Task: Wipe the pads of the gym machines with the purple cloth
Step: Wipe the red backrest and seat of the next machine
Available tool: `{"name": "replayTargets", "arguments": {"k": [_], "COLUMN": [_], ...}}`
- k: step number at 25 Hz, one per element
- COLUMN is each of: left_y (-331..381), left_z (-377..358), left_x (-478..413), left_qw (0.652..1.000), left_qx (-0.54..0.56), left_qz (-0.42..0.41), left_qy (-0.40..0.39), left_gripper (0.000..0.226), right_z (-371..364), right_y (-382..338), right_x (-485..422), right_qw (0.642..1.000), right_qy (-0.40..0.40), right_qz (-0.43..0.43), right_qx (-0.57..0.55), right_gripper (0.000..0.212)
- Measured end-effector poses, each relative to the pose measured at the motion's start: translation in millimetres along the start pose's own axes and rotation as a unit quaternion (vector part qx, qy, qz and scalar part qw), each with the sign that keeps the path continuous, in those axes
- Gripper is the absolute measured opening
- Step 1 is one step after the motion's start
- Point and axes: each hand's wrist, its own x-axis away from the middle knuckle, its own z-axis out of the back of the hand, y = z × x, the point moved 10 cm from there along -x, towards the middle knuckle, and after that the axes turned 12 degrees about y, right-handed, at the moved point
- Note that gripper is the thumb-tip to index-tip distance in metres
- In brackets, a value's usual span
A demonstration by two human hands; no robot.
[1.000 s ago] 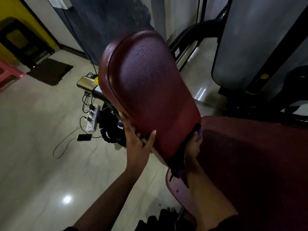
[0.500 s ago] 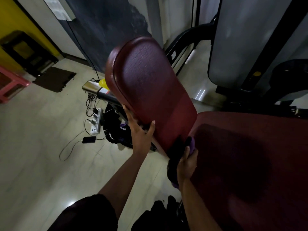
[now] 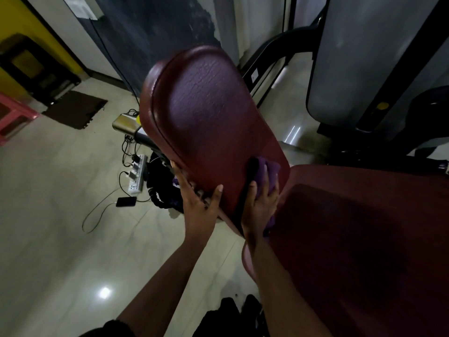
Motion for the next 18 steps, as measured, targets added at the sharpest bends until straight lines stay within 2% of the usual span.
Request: {"name": "replayTargets", "arguments": {"k": [3, 5, 7, 9, 11, 14, 16, 18], "left_y": [-1.2, -2.0, -2.4, -2.4, -3.4, -0.5, -3.1, -6.5], "left_z": [2.7, 2.1, 2.2, 5.1, 4.8, 4.8, 2.5, -1.0], "left_x": [-1.3, -1.7, -0.6, -0.1, -0.8, 1.2, 1.8, 1.8], "left_qw": [1.0, 1.0, 1.0, 1.0, 0.999, 0.999, 0.998, 0.997], "left_qx": [0.007, 0.006, 0.017, 0.027, 0.033, 0.045, 0.053, 0.055], "left_qz": [-0.01, -0.003, -0.001, 0.002, 0.003, 0.012, 0.031, 0.045], "left_qy": [0.007, 0.006, 0.009, 0.011, 0.008, 0.021, 0.027, 0.03], "left_gripper": [0.102, 0.104, 0.101, 0.097, 0.096, 0.094, 0.095, 0.094], "right_z": [-0.2, -0.7, 2.8, 17.2, 32.5, 38.5, 24.9, 5.1], "right_y": [57.0, 81.0, 92.8, 81.1, 31.3, -85.8, -150.7, -179.4], "right_x": [-4.1, -7.1, -16.5, -23.6, -26.5, -16.9, -7.2, -8.5], "right_qw": [0.993, 0.989, 0.985, 0.984, 0.989, 0.98, 0.962, 0.95], "right_qy": [0.003, -0.001, -0.007, 0.028, 0.049, 0.005, -0.042, -0.056], "right_qz": [-0.105, -0.141, -0.175, -0.168, -0.087, 0.104, 0.22, 0.292], "right_qx": [0.047, 0.04, 0.004, -0.045, -0.105, -0.172, -0.154, -0.094], "right_gripper": [0.084, 0.09, 0.089, 0.082, 0.066, 0.052, 0.052, 0.051]}}
